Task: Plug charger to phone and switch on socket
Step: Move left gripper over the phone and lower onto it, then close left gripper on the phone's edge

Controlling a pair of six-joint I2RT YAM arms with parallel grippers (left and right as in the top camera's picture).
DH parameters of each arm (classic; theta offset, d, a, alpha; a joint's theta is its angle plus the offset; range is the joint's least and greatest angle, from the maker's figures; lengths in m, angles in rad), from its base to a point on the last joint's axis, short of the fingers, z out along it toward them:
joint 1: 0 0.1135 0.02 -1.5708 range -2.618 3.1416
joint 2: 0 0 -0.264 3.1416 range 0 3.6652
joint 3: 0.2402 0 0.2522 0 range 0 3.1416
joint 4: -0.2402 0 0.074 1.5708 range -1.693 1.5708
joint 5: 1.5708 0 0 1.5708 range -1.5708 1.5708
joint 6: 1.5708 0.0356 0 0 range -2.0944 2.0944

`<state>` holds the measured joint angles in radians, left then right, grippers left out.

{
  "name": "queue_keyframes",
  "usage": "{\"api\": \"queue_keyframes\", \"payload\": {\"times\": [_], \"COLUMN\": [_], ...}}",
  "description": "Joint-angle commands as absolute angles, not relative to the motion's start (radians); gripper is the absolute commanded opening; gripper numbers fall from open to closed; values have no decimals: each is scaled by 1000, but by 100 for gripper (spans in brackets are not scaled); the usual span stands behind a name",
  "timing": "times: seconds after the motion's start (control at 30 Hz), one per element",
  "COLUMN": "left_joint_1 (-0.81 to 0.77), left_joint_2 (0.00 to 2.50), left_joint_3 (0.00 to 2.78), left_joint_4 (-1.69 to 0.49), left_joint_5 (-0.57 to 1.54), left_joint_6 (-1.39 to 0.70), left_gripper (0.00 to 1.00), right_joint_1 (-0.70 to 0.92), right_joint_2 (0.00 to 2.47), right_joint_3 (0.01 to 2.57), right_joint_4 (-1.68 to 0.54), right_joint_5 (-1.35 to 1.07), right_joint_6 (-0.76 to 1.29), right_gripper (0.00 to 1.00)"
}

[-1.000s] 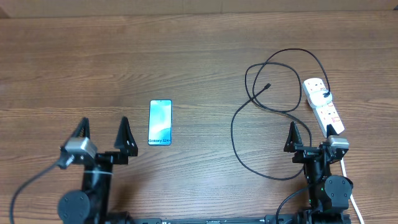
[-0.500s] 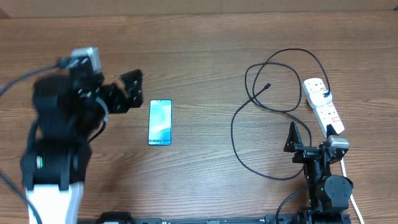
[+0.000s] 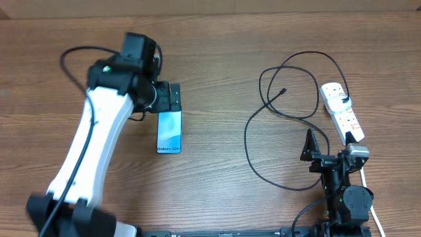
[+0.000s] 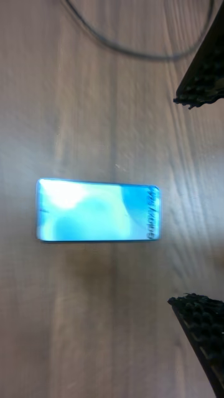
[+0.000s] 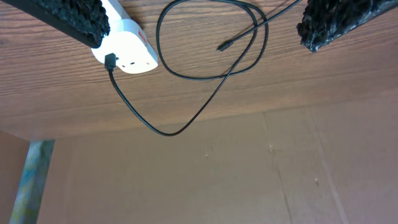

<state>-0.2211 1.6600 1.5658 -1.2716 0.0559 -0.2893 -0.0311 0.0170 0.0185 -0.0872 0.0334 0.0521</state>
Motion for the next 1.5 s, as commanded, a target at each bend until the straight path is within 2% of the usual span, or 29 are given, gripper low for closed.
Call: {"api": "queue_keyframes", "payload": {"times": [0.0,0.4,0.9,1.47], "left_joint_1": [-223,-237,-237,-237], "left_joint_2": [1751,1981,1986,1987], "left_joint_3": [1585,1531,1294,1204], "left_joint_4": [-1291,-1179,-962,-817], "left_joint_5": [67,68,70,67], "left_joint_6": [-291,-270,-270,-239], "left_gripper": [100,100,100,100], "right_joint_1": [-33,-33,-33,-33], "right_joint_2": [16,16,16,16], "right_joint_3": [8,8,8,8], "right_joint_4": [-81,-81,-81,-81], "right_joint_5": [36,36,36,36], "right_joint_6": [51,51,51,51], "right_gripper": [100,100,100,100]}}
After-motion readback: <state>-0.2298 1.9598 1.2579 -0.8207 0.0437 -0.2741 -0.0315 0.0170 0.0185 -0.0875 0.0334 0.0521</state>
